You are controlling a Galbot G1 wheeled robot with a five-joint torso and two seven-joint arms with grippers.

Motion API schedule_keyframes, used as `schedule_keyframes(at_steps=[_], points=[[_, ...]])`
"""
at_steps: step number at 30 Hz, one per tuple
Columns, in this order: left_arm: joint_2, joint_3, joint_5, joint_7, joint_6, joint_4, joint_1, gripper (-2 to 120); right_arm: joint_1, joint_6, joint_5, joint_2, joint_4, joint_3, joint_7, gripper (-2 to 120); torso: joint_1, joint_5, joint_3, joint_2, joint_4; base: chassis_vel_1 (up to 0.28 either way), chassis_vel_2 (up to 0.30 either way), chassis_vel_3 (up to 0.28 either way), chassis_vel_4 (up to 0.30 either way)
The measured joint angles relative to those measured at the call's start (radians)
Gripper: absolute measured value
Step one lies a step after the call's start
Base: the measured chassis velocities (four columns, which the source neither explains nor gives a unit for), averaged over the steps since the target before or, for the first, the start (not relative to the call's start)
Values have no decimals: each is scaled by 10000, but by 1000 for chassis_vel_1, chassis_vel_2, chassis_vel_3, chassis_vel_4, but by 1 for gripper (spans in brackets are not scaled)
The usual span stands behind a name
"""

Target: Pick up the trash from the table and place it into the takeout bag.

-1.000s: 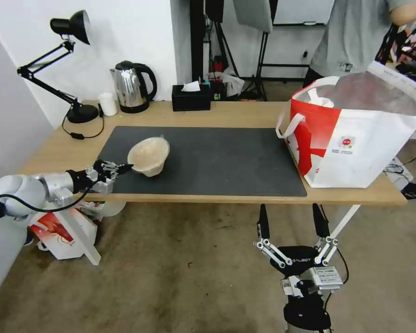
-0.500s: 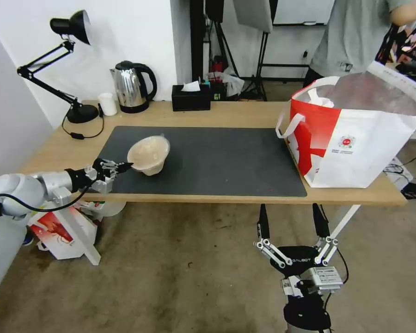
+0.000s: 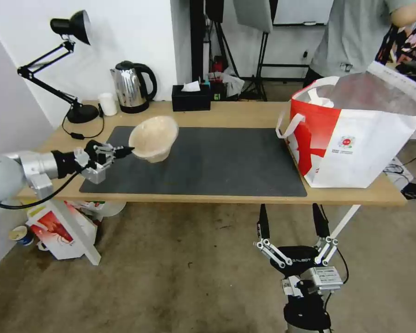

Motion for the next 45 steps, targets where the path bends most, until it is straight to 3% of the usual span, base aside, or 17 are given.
schedule_keyframes(at_steps=[10,13,14,17,18,22,23,25,27,30,41,45], points=[[883,1432,-1690,-92,166,-137,-2291,0,1,0,0,-2,0,1,0,100,0,2,0,0,-3,0,0,0,0],[1203,2861,-2403,-342,211,22,-3886,0,1,0,0,0,0,0,0,100,-1,3,0,0,0,0,0,0,0],[1203,2861,-2403,-342,211,22,-3886,0,1,0,0,0,0,0,0,100,-1,3,0,0,0,0,0,0,0],[1245,5012,-3120,-373,203,469,-6142,0,0,0,0,0,0,-2,0,100,0,2,0,0,-1,0,0,0,0],[1245,5012,-3120,-373,203,469,-6142,0,0,0,0,0,0,-2,0,100,0,2,0,0,-1,0,0,0,0],[587,7575,-3654,-349,189,1357,-8694,0,0,0,0,0,0,-1,0,100,1,-1,1,-1,0,0,0,0,0],[587,7575,-3654,-349,189,1357,-8694,0,0,0,0,0,0,-1,0,100,1,-1,1,-1,0,0,0,0,0],[159,8490,-3703,-331,188,1766,-9655,0,0,0,0,-1,0,1,-1,100,0,0,2,-1,-2,0,0,0,0],[25,8680,-3706,-329,193,1853,-9897,0,0,0,0,0,0,-1,-1,100,2,1,2,-1,-5,0,0,0,0],[-688,9710,-3871,-315,303,2290,-11094,0,0,0,0,0,0,0,-1,100,0,2,1,-1,0,0,0,0,0],[-2224,11131,-3950,-209,317,3448,-12501,0,0,0,0,0,0,0,-1,100,0,3,1,-1,1,0,0,0,0],[-3149,11546,-3915,-130,316,4060,-12913,0,0,0,0,0,1,0,-1,100,1,4,0,-1,-2,0,0,0,0]])
